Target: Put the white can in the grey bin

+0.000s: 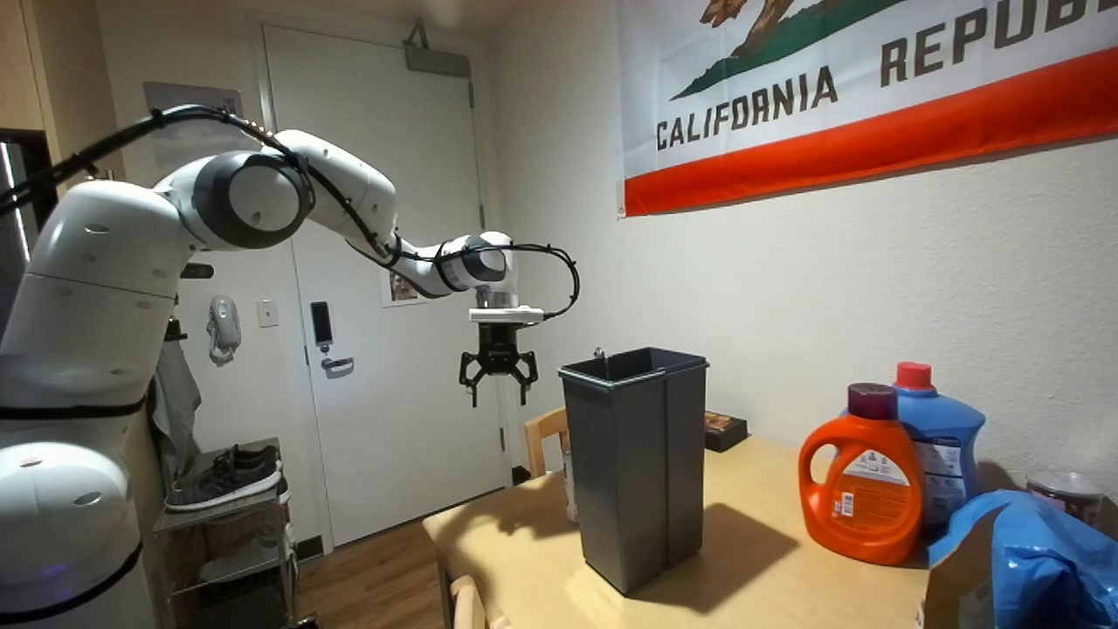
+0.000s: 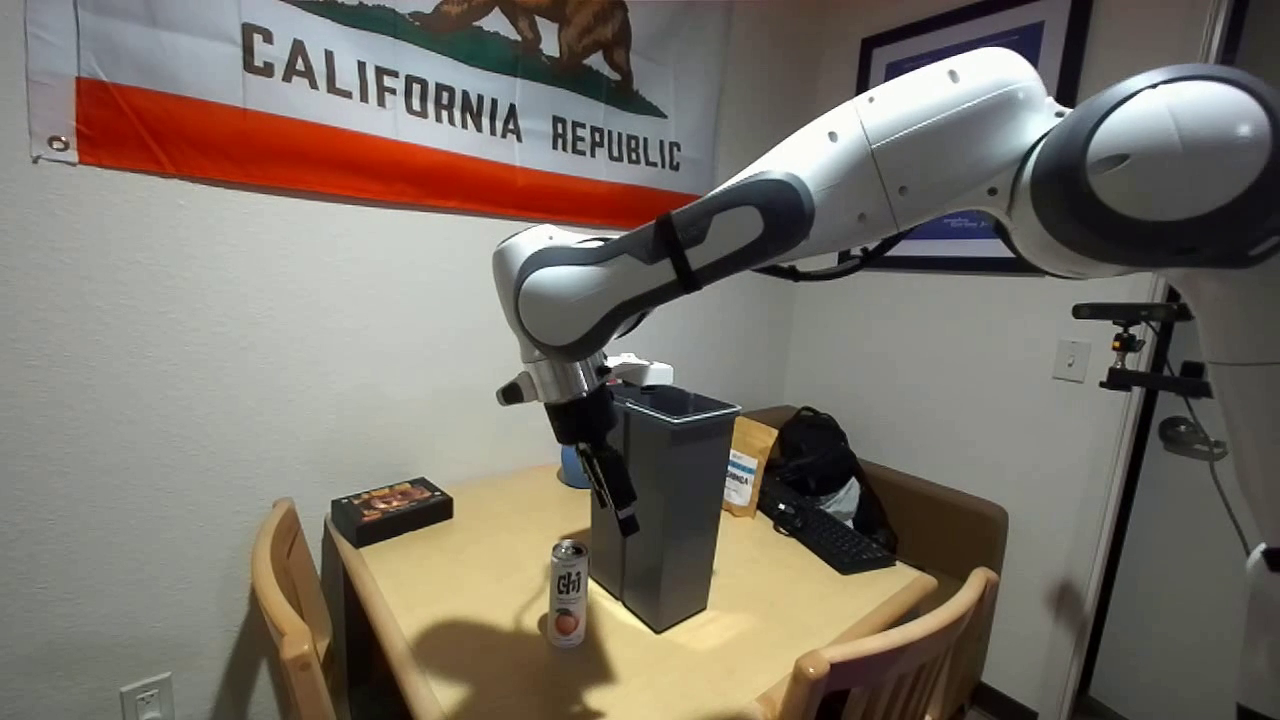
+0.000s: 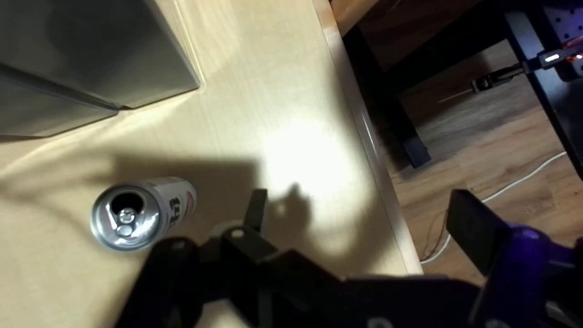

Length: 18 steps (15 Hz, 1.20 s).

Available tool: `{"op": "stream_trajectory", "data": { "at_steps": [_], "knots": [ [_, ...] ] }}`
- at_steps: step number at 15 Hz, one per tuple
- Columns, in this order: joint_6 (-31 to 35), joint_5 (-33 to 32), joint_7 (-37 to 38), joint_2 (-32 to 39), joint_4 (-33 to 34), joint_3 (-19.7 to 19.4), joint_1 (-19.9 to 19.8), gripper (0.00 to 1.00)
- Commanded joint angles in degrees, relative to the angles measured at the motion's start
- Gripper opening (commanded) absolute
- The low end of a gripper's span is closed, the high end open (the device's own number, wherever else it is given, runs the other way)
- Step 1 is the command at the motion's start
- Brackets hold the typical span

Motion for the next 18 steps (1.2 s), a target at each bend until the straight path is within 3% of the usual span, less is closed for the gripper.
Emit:
{"op": "stream_trajectory", "data": {
  "at_steps": [1,5,6,11,18],
  "knots": [
    [-4.45,1.44,-1.87,6.04,7.70,-1.28,-1.31,1.00],
    [-8.81,-3.70,0.01,10.78,13.17,-3.55,-0.70,1.00],
    [-5.47,-2.01,-0.85,8.09,8.62,-2.69,-1.59,1.00],
    [-6.86,-3.17,-0.78,10.39,11.54,-2.98,-1.42,1.00],
    [4.39,-4.14,-4.02,13.02,12.82,-2.52,-1.32,1.00]
  ]
}}
